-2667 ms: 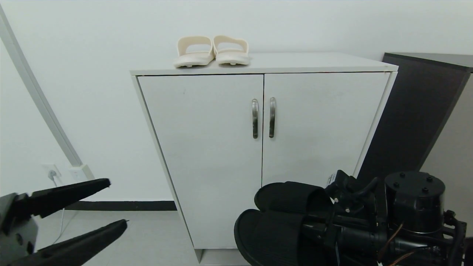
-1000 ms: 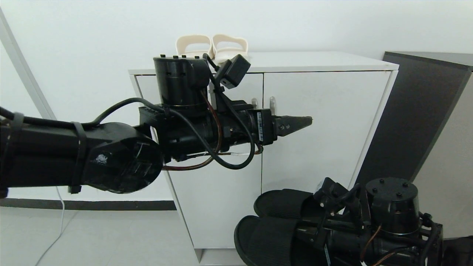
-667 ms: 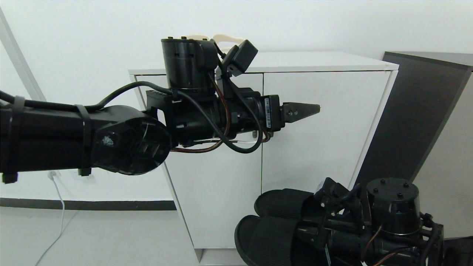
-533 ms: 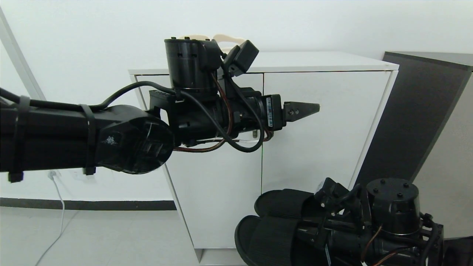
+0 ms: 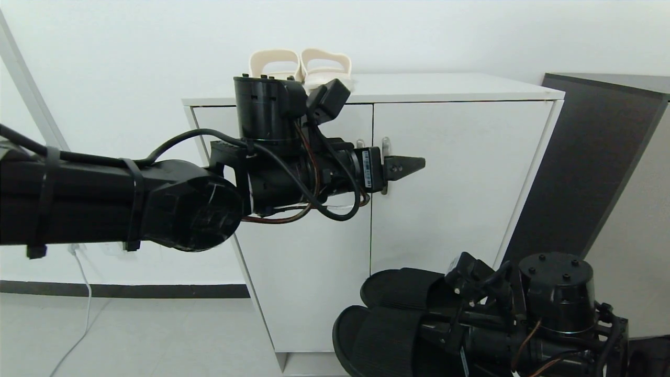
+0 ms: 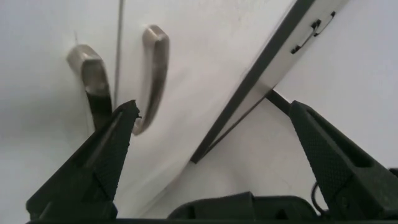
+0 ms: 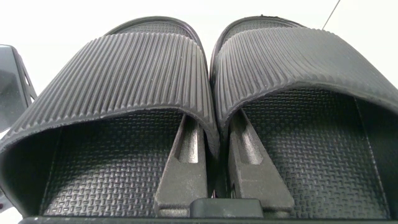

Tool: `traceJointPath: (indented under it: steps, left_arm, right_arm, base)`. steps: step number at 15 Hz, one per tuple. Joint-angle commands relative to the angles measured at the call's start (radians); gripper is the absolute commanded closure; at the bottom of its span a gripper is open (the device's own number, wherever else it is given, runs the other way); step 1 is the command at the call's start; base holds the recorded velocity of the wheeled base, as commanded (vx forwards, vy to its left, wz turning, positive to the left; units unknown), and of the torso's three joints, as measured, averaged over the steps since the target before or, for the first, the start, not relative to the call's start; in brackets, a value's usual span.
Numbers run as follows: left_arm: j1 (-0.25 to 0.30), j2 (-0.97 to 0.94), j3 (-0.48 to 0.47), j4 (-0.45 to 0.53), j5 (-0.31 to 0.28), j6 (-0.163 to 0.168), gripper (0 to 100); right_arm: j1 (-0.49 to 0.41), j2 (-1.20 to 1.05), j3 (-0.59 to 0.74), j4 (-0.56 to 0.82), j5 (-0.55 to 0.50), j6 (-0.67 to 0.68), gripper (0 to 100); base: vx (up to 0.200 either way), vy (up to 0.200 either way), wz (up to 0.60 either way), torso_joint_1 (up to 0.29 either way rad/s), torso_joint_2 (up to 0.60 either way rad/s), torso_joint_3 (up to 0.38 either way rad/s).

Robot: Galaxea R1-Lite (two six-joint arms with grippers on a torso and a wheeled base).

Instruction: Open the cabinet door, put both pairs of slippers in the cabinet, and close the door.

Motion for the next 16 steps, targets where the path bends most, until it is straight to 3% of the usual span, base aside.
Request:
traceJointPath:
  steps: [1,7,12,13,16]
  left_arm:
    - [0.008,0.025,-0.013,-0.001,0.002,-0.001,0]
    - [0.045,0.150,-0.142,0.000,0.011,-0.005,0]
    - [0.039,0.200,-0.198,0.005,0.005,-0.045,0]
    - [0.039,0.199,-0.195,0.002,0.003,-0.053,100]
    - [0.036,0.185,-0.145,-0.001,-0.017,-0.054,100]
  right_arm:
    - [0.000,0.001,0.000,0.000,0.001,0.000,100]
    - [0.000,0.002,0.000,0.000,0.001,0.000,100]
    - [0.000,0.010,0.001,0.000,0.001,0.000,100]
    - [0.000,0.012,0.001,0.000,0.001,0.000,100]
    - [0.000,0.012,0.009,0.000,0.002,-0.002,100]
  base:
    - [0.000,0.000,0.00,0.000,0.00,0.000]
    - [0.000,0.000,0.00,0.000,0.00,0.000]
    - [0.000,0.000,0.00,0.000,0.00,0.000]
    - [0.000,0.000,0.00,0.000,0.00,0.000]
    - [0.000,0.000,0.00,0.000,0.00,0.000]
